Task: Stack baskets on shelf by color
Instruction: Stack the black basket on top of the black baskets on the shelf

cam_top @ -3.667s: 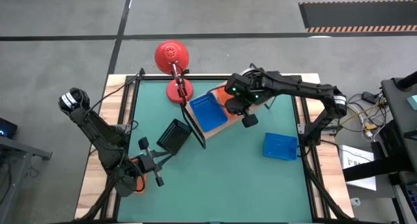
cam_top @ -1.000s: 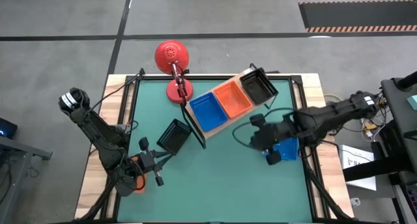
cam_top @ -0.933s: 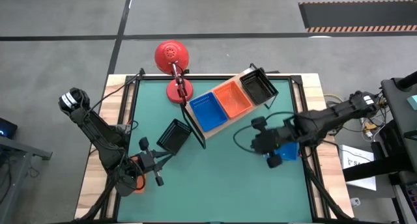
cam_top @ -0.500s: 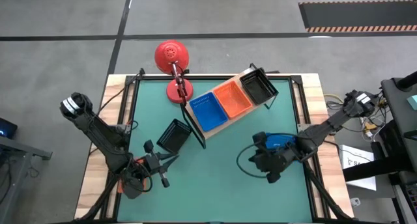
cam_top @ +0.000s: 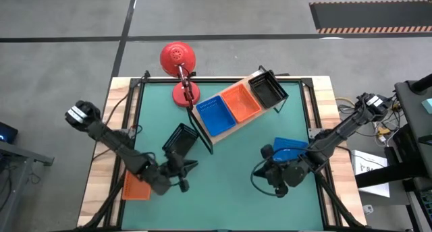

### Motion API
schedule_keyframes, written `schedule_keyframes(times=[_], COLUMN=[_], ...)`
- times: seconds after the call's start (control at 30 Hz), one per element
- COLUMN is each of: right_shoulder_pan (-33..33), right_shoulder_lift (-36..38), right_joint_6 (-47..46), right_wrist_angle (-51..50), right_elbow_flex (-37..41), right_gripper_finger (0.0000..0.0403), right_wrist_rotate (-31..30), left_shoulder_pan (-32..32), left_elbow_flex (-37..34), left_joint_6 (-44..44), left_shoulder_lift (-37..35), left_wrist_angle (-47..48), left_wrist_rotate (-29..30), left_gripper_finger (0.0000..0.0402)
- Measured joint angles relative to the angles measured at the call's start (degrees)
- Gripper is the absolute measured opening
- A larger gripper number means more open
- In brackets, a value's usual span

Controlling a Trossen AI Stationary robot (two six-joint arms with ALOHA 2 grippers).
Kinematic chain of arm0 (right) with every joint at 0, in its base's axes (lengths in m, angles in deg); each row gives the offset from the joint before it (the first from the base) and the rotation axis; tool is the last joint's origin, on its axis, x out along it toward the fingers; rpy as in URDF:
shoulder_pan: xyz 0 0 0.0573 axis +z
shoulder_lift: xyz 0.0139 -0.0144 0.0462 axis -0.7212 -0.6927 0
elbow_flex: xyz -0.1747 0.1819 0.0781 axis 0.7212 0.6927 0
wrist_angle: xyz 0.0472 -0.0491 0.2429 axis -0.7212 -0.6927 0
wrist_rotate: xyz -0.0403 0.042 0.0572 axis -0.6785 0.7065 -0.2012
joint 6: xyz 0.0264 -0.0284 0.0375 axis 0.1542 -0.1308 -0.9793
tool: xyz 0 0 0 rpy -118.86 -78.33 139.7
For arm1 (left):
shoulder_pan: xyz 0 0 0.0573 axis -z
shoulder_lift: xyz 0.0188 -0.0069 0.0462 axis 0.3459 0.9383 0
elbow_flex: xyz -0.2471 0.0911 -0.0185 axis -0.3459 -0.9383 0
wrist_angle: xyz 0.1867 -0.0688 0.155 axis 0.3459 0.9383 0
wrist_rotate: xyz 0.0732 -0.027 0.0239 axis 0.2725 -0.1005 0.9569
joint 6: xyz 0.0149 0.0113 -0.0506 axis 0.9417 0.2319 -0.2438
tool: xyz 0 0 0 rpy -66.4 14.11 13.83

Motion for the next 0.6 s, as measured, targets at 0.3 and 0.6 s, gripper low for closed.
schedule_keyframes(times=[0.3, 0.6], right_shoulder_pan=[0.00, 0.00], right_shoulder_lift=[0.04, 0.04], right_joint_6=[-1.26, -1.78], right_wrist_angle=[0.36, 0.34], right_elbow_flex=[0.63, 0.66], right_gripper_finger=[0.0009, 0.0009], right_wrist_rotate=[0.03, 0.05], left_shoulder_pan=[-8.42, -11.66], left_elbow_flex=[6.18, 6.71], left_joint_6=[-7.15, -3.74], left_shoulder_lift=[-0.91, -0.37], left_wrist_angle=[27.57, 33.44], left_wrist_rotate=[-15.21, -17.22], left_gripper_finger=[0.0032, 0.0141])
